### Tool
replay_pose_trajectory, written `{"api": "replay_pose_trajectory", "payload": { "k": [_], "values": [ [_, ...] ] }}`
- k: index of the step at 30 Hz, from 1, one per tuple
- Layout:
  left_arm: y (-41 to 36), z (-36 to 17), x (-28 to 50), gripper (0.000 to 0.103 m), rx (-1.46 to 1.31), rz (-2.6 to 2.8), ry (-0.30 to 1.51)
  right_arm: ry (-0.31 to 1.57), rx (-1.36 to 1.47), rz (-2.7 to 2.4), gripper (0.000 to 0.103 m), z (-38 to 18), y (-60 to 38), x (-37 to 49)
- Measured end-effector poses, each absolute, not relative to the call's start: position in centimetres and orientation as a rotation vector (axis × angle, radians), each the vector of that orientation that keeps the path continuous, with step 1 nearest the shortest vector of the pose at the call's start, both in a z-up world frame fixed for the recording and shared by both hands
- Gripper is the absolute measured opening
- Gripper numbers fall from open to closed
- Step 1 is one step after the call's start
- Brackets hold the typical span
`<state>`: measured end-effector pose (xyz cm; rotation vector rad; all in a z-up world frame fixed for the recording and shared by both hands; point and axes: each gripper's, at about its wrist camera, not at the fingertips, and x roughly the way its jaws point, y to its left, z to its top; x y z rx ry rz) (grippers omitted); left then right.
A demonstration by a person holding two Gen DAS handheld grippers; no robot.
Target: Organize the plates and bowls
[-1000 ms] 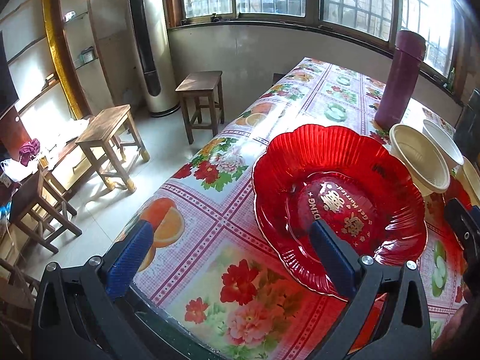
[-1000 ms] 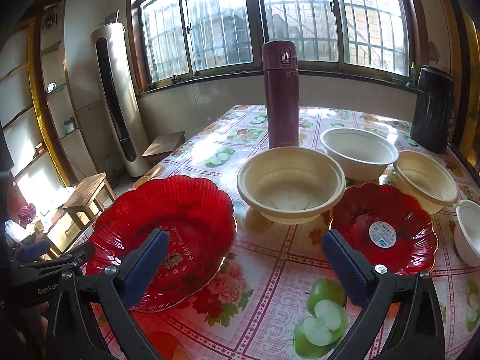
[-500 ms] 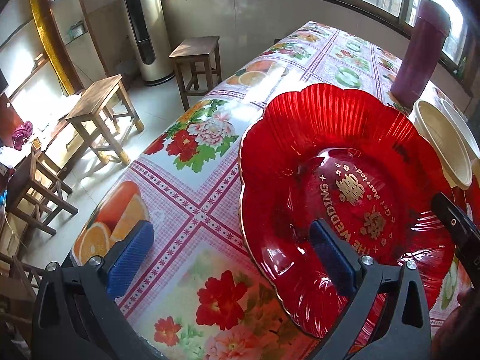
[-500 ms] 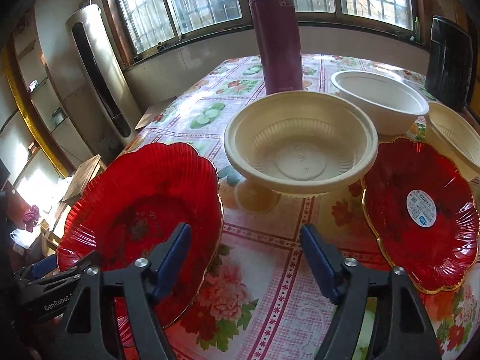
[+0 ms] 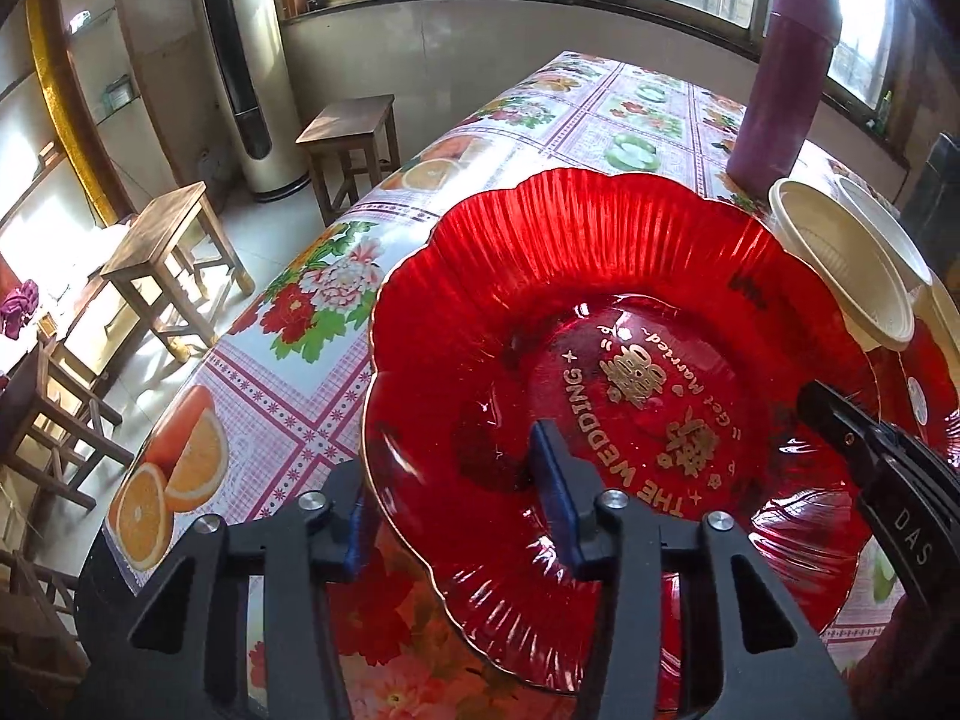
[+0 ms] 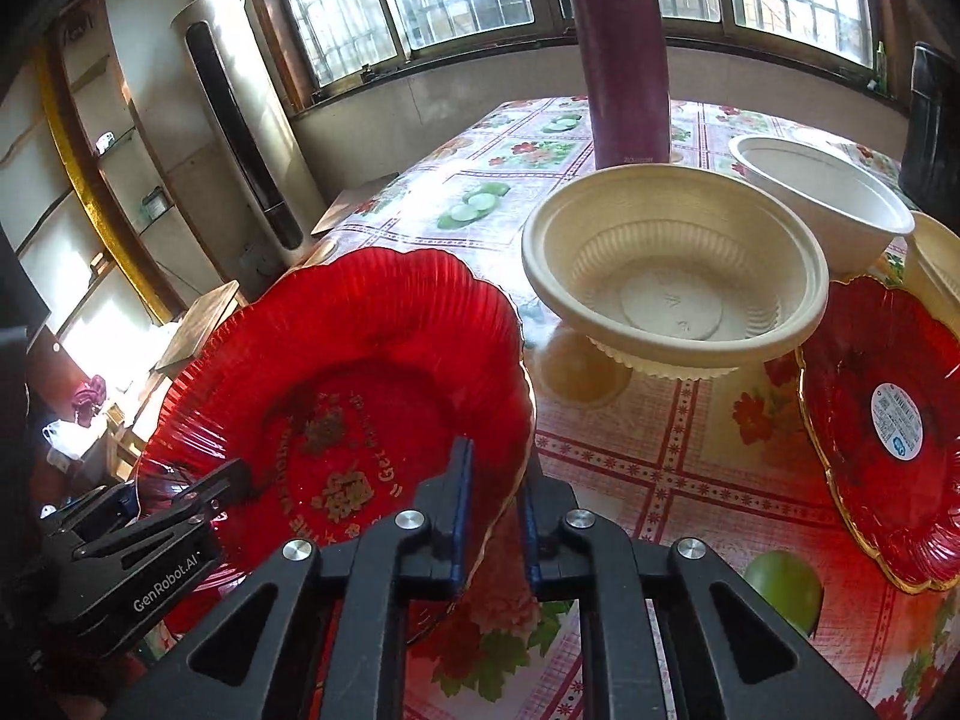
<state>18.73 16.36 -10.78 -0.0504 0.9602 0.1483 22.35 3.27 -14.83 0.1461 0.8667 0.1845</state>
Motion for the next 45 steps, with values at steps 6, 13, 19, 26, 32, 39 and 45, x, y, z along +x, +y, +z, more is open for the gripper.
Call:
{"api": "replay_pose_trajectory", "payload": {
  "k": [6, 13, 19, 26, 32, 39, 45],
  "values": [
    [18.3, -11.1, 15.8, 0.038, -0.054, 0.157, 0.955, 0.864, 0.132, 0.222, 0.014, -15.0, 3.7, 21.4],
    [21.4, -11.3, 12.4, 0.038, -0.081, 0.19, 0.979, 0.894, 0.084, 0.337, 0.017, -14.9, 6.9, 19.5],
    [22.4, -11.0, 9.7, 0.065, -0.087, 0.232, 0.98, 0.926, 0.076, 0.417, 0.02, -14.4, 8.5, 17.6],
    [22.3, -6.1, 4.4, 0.075, 0.082, 0.314, 0.733, 0.741, 0.212, 0.323, 0.06, -10.3, 1.2, 15.2],
    [16.9, 0.5, 4.0, 0.089, 0.082, 0.084, 0.501, 0.577, 0.2, 0.197, 0.075, -7.7, -7.3, 11.4],
    [7.4, -2.1, 12.6, 0.091, 0.007, -0.24, 0.741, 0.546, 0.349, 0.077, 0.08, -8.1, -18.2, 9.5],
    [1.0, -8.0, 18.1, 0.091, -0.019, -0.281, 0.973, 0.659, 0.495, 0.098, 0.08, -10.8, -21.4, 11.5]
  ]
}}
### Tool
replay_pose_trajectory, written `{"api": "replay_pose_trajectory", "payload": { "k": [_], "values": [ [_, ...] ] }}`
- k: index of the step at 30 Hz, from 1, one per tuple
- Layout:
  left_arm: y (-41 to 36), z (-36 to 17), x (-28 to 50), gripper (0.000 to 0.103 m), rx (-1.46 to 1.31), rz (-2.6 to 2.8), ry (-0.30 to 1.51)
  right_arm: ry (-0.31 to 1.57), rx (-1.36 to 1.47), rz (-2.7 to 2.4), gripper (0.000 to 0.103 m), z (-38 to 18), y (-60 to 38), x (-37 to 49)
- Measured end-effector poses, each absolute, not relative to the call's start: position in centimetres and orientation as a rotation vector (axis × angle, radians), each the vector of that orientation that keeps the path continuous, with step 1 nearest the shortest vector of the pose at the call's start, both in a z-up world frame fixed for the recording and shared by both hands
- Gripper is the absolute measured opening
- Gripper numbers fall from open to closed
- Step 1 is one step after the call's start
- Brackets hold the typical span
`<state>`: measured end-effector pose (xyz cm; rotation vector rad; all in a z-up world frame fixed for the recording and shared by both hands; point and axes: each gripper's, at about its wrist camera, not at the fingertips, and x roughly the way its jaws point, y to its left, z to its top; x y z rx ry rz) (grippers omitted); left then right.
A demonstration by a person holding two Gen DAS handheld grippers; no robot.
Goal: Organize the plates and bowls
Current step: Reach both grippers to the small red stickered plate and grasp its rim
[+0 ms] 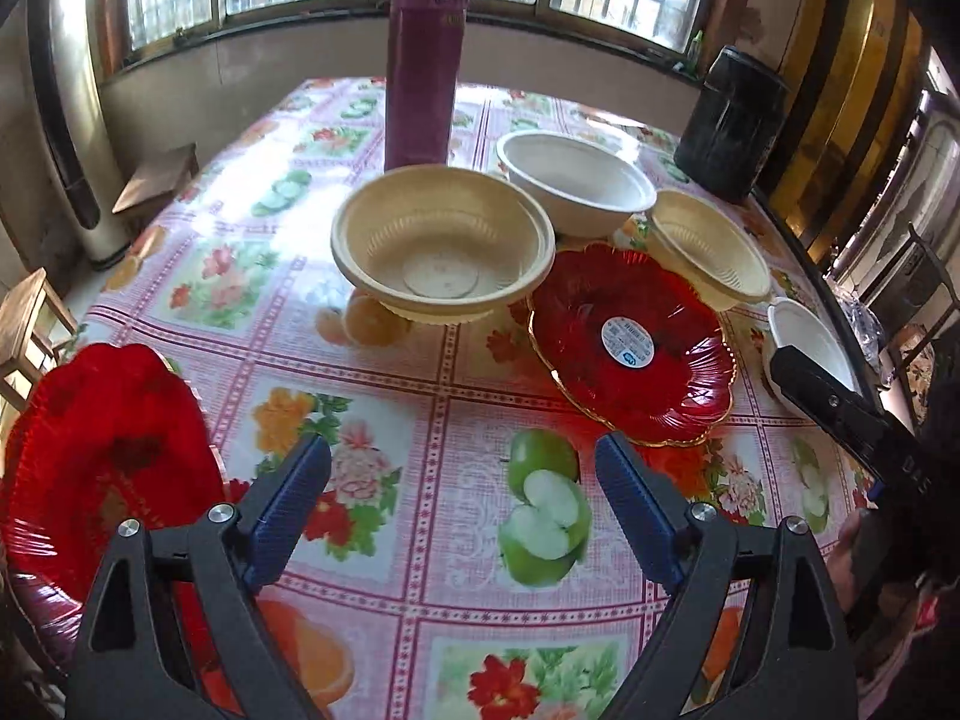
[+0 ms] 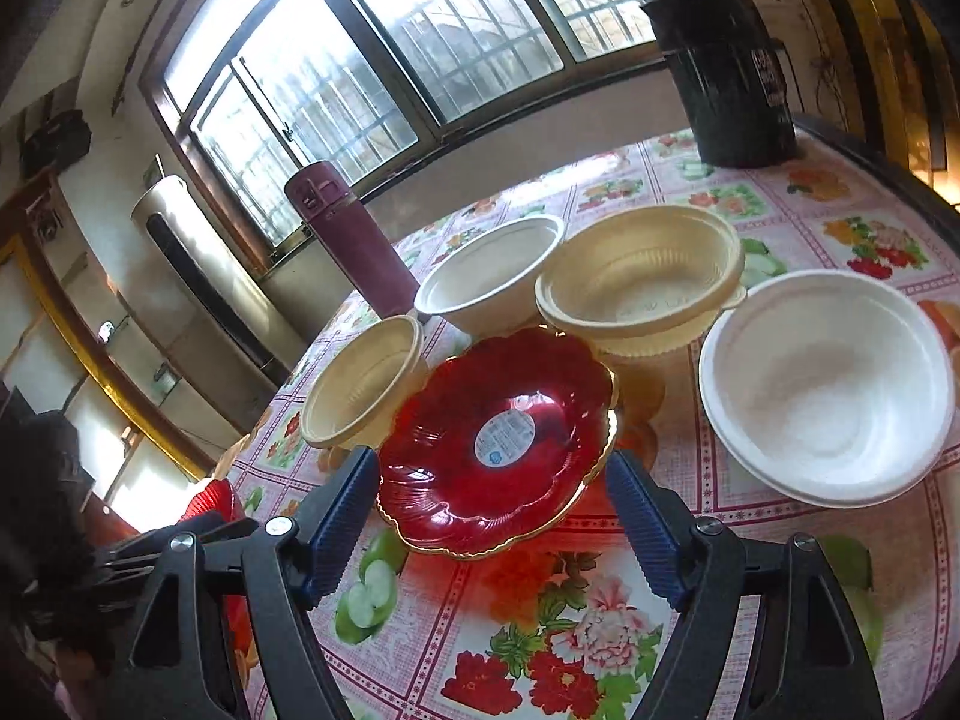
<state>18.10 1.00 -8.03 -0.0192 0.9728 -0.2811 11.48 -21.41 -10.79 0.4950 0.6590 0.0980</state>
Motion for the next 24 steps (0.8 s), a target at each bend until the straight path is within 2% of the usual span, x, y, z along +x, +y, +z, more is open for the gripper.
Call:
{"api": "replay_pose_trajectory", "payload": {
  "k": [11, 16, 17, 19, 21, 22, 24],
  "values": [
    [-2.3, -11.0, 22.7, 0.09, -0.075, -0.292, 1.138, 0.759, 0.622, 0.027, 0.076, -13.8, -24.3, 14.8],
    [-3.4, -12.1, 23.9, 0.088, -0.087, -0.295, 1.189, 0.834, 0.696, 0.043, 0.067, -15.6, -25.2, 16.5],
    [-3.6, -12.3, 24.1, 0.083, -0.093, -0.296, 1.197, 0.845, 0.705, 0.045, 0.059, -16.0, -25.2, 16.7],
    [-3.9, -12.1, 24.3, 0.078, -0.082, -0.295, 1.18, 0.849, 0.704, 0.048, 0.056, -16.0, -25.3, 17.0],
    [-4.3, -12.0, 24.4, 0.06, -0.066, -0.298, 1.174, 0.85, 0.71, 0.05, 0.053, -16.3, -25.3, 17.1],
    [-4.4, -11.9, 24.5, 0.055, -0.059, -0.298, 1.172, 0.854, 0.71, 0.05, 0.048, -16.4, -25.2, 17.2],
    [-4.4, -11.8, 24.5, 0.034, -0.064, -0.303, 1.163, 0.868, 0.714, 0.055, 0.035, -16.7, -25.2, 17.3]
  ]
}}
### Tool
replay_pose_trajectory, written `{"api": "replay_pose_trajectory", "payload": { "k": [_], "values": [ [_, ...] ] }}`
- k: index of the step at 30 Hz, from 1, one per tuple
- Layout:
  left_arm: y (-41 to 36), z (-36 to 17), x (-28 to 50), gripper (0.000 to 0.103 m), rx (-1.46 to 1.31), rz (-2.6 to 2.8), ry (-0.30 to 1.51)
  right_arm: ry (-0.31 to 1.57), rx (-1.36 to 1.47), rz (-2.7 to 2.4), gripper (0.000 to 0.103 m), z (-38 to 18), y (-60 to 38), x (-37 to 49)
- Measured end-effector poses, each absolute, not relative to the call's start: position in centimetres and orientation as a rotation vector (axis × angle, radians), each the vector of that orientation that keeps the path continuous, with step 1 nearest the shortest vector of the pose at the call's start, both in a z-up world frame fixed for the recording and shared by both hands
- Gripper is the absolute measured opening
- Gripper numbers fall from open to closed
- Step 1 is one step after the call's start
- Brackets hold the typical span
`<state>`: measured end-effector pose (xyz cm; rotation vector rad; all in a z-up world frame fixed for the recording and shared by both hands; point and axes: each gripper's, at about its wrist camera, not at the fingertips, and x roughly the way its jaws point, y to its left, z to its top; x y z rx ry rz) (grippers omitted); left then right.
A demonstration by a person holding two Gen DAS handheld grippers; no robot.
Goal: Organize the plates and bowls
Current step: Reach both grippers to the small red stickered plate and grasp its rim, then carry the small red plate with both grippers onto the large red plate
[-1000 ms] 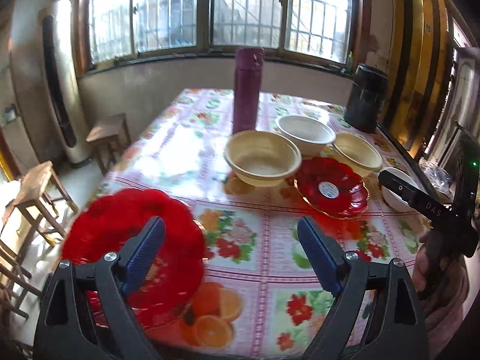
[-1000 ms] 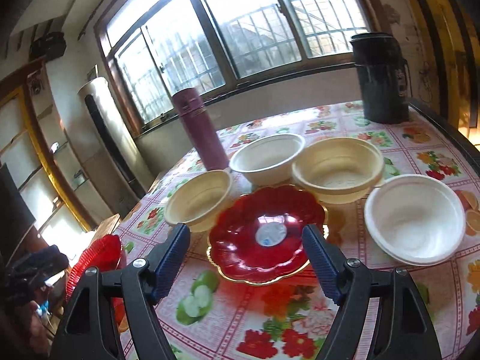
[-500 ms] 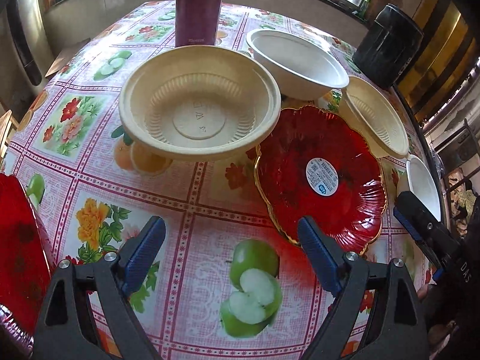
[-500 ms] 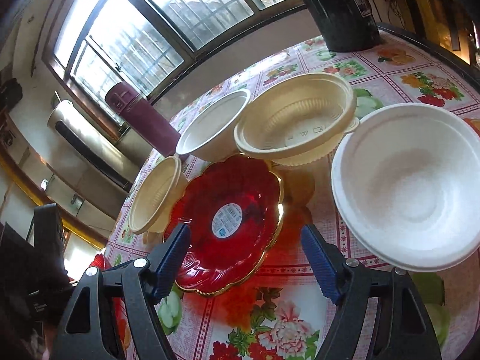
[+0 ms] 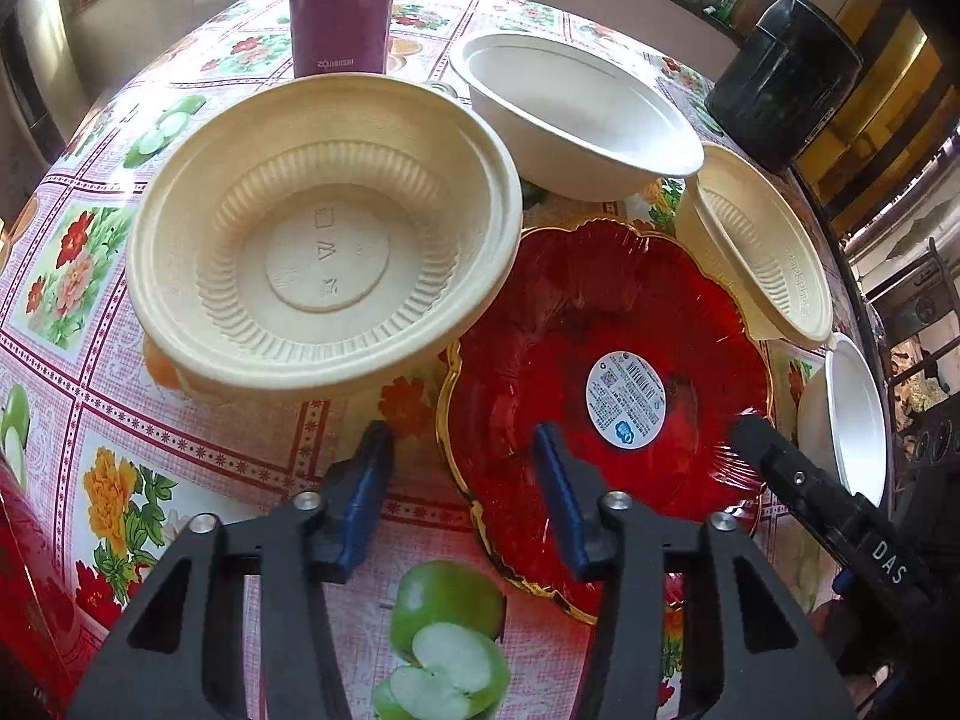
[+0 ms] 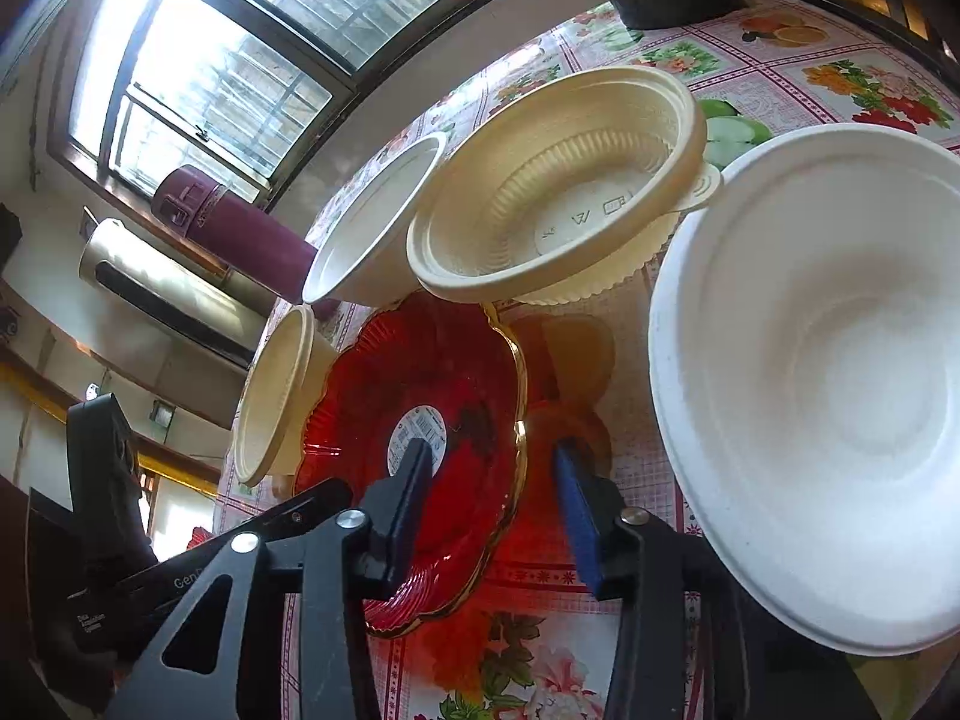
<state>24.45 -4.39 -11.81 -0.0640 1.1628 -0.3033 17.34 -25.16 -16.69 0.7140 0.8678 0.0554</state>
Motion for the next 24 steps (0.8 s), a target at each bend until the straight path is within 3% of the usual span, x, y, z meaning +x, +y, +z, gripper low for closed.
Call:
{"api": "replay_pose_trajectory", "payload": {
  "k": [2, 4, 24],
  "values": [
    [-4.5, -11.9, 24.5, 0.024, -0.058, -0.3, 1.152, 0.893, 0.716, 0.053, 0.01, -17.1, -25.0, 17.5],
    [-4.6, -11.9, 24.5, 0.018, -0.063, -0.314, 1.149, 0.891, 0.715, 0.048, 0.01, -17.2, -24.9, 17.4],
    [-0.8, -11.8, 15.8, 0.021, 0.052, -0.358, 1.162, 0.983, 0.601, 0.036, 0.011, -15.7, -20.0, 10.7]
  ]
}}
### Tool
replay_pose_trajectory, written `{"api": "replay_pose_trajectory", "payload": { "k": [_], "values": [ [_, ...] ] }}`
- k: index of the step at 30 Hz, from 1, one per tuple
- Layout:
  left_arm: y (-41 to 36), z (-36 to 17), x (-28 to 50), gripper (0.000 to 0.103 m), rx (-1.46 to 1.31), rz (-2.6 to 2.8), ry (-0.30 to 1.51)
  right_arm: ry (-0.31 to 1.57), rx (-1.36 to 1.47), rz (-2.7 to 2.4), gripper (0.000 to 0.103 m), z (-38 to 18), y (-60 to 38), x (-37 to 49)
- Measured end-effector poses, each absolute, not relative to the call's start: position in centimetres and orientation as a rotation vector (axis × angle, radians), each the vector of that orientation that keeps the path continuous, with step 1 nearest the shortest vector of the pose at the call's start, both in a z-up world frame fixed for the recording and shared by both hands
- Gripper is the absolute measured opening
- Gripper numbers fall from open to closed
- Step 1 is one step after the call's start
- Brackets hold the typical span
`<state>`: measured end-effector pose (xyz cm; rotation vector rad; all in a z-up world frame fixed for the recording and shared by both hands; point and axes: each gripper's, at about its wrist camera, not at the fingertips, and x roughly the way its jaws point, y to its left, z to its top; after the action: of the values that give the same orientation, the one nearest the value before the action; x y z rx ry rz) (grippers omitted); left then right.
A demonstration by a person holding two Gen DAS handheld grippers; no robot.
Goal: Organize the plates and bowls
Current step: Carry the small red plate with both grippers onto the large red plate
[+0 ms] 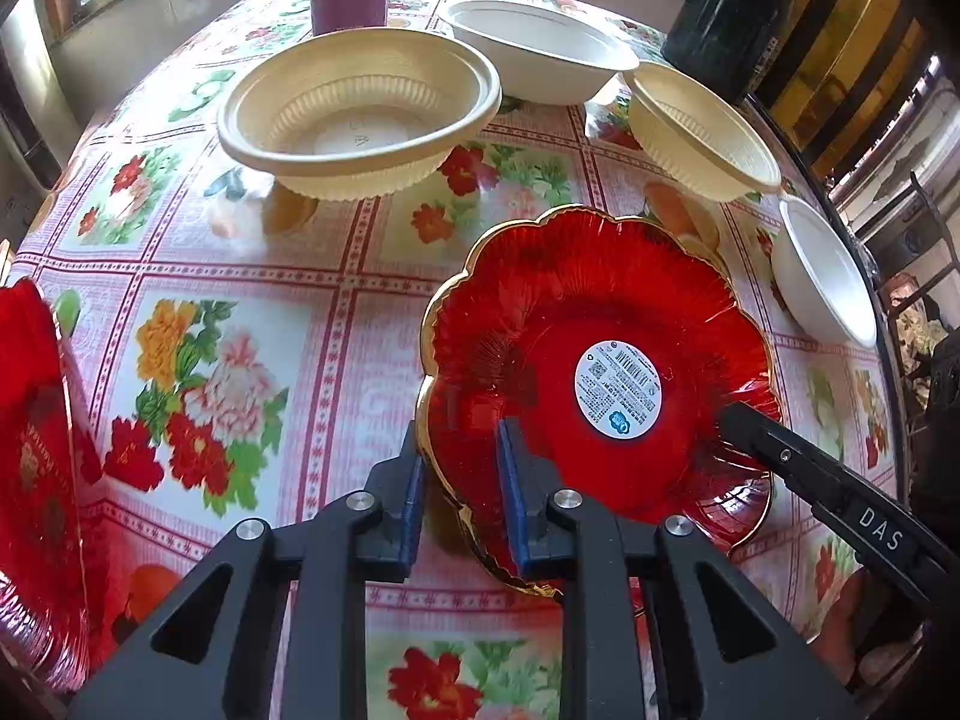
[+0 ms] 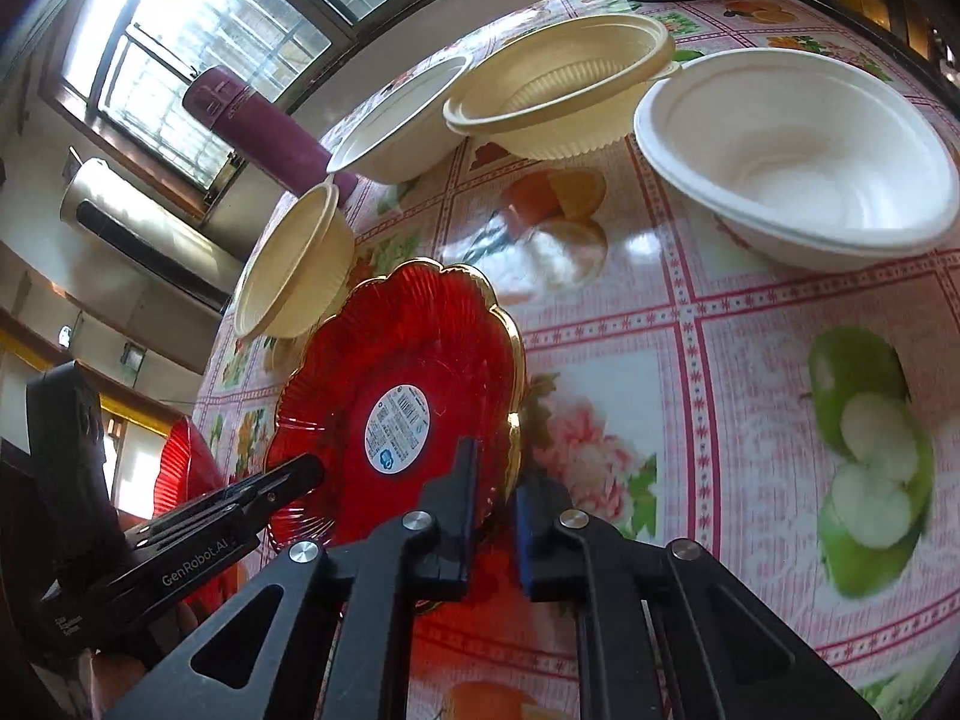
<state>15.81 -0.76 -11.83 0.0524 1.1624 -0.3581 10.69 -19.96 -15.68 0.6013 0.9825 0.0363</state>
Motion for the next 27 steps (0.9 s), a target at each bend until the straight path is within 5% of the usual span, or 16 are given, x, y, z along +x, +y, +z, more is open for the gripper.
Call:
{"api": "replay_pose_trajectory", "payload": {
  "k": [14, 27],
  "values": [
    [10.5, -4.9, 12.5, 0.023, -0.014, -0.22, 0.952, 0.886, 0.431, 0.253, 0.013, -8.6, -8.8, 10.7],
    [21.4, -6.7, 12.3, 0.024, -0.079, 0.031, 0.961, 0.964, 0.223, 0.426, 0.014, -9.4, 5.5, 14.6]
  ]
}}
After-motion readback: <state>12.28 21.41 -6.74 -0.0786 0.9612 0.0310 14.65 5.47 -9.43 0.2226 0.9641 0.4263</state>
